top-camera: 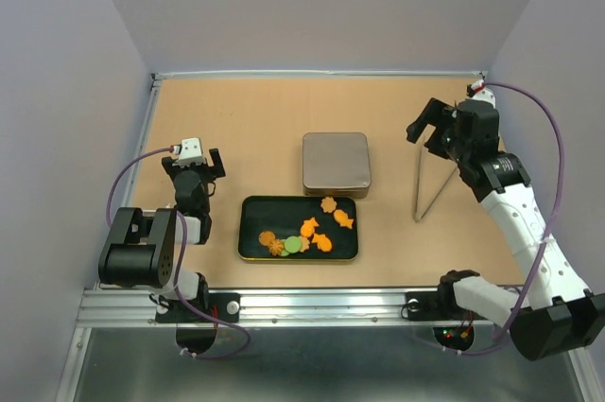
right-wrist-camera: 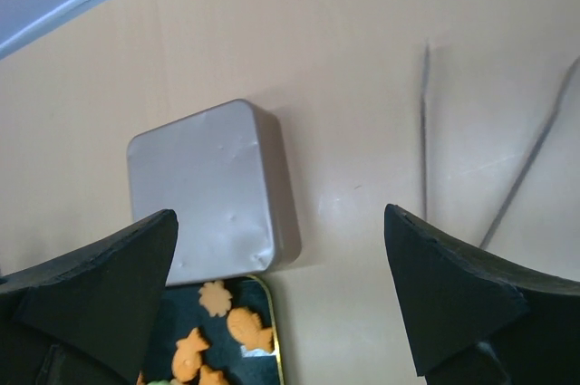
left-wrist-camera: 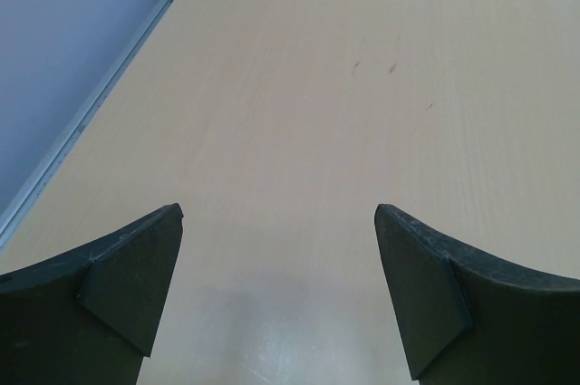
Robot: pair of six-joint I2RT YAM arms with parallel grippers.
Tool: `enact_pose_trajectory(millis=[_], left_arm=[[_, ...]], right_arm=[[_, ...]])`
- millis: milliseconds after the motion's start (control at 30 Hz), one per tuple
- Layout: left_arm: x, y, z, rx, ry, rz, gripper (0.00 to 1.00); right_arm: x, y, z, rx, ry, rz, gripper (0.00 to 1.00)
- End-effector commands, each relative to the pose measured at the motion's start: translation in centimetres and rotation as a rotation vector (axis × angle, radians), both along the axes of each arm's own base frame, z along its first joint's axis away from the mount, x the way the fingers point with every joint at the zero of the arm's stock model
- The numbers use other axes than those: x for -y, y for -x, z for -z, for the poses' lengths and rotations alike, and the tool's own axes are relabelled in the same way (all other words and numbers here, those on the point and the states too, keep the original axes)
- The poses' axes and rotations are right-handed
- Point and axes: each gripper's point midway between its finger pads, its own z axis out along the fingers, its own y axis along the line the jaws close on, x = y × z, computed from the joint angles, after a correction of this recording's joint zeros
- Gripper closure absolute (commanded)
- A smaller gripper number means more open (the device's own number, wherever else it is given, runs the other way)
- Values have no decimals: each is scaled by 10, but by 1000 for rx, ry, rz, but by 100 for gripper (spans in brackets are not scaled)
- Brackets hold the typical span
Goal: Pack the cookies
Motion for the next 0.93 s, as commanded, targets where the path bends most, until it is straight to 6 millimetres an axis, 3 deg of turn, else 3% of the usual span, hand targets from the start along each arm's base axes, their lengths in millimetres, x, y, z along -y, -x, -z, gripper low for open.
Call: enact_pose_trajectory(millis=[0, 100, 433, 667, 900], left_arm=[[1, -5, -64, 259, 17, 4, 1], [1, -5, -64, 258, 17, 5, 1], [1, -5, -64, 258, 17, 5, 1], [1, -5, -64, 257, 17, 5, 1], [1, -5, -64, 258, 17, 4, 1]], right_arm=[[29, -13, -2, 35, 152, 106, 0], [35, -17, 10, 10, 236, 82, 0], [94, -33, 48, -58, 330, 330, 0], [113, -43, 90, -162, 264, 390, 0], [130, -47, 101, -156, 302, 488, 0]])
